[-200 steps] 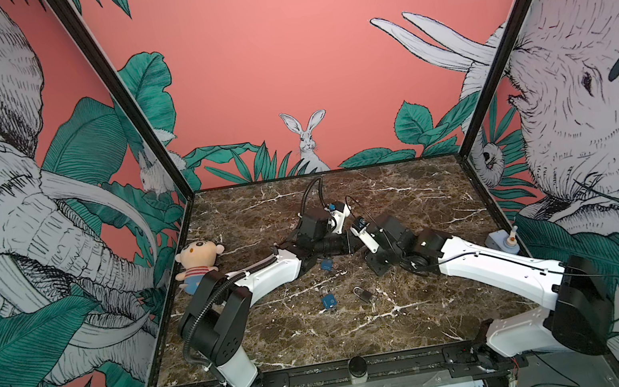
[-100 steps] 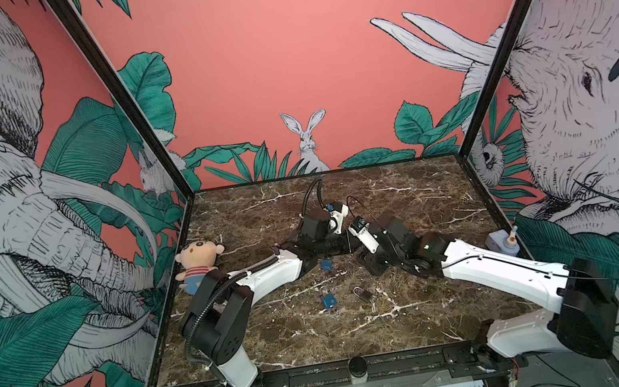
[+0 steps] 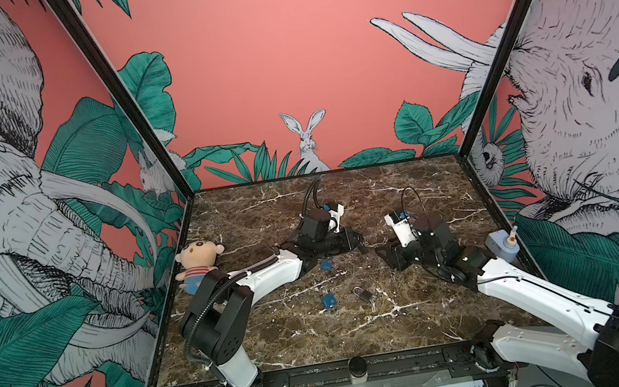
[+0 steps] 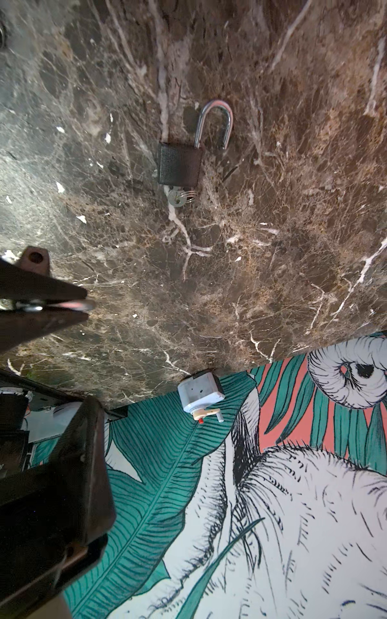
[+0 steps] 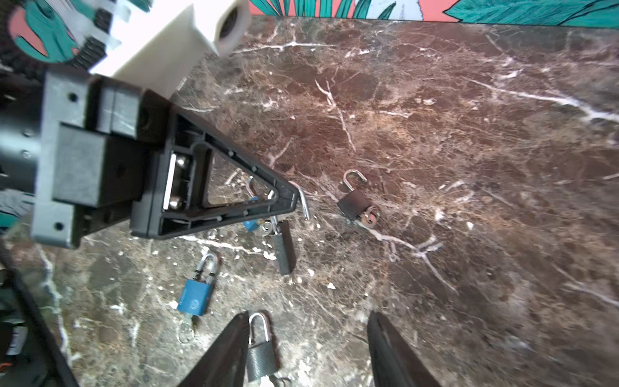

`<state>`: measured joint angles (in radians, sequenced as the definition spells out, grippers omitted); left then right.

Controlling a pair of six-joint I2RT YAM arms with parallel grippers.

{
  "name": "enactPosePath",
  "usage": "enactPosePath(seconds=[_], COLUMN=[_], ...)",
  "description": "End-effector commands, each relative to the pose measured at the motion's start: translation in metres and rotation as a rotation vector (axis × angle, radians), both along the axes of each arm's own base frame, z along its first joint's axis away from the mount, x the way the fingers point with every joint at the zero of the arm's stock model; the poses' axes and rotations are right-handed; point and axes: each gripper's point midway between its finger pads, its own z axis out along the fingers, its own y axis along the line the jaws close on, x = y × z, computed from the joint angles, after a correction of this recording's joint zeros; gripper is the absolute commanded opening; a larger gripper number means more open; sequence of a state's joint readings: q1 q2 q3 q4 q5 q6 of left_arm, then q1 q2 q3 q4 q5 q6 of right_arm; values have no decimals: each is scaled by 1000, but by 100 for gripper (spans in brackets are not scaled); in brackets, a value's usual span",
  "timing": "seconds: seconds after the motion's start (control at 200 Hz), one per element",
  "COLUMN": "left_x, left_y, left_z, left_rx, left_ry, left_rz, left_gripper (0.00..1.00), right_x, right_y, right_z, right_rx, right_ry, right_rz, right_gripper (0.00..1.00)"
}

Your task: Lock with the key

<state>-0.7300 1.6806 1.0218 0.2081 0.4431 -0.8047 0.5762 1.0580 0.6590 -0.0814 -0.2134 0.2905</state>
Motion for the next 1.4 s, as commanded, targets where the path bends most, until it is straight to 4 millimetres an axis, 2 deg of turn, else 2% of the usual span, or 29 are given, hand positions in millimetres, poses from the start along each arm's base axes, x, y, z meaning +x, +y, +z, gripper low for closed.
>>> enactPosePath(seconds=[0.0, 0.125, 0.45, 0.745, 1.035, 1.39], left_x=[1, 2, 3, 4, 4, 3], left_y=[-1, 2, 0, -3, -5, -4], left_z=[46, 57, 78, 92, 103, 112], left_rx=[-85, -107, -184, -253, -314, -338], left_ry=[-21, 5, 61, 83, 98, 93], left_rz=[38, 70, 110, 121, 122, 125], left_gripper=[0, 0, 0, 0, 0, 0], right_x=[4, 4, 14, 20, 26, 32], right_y=[16, 27, 35, 37, 38, 37], right_z=[23, 24, 30, 41, 41, 44], right_rx=[127, 159, 147, 127, 109, 97], right_ry=[-69, -82, -136, -174, -174, -188], right_rz=[56, 104, 130, 136, 127, 109], right_gripper=[51, 49, 47, 41, 36, 24])
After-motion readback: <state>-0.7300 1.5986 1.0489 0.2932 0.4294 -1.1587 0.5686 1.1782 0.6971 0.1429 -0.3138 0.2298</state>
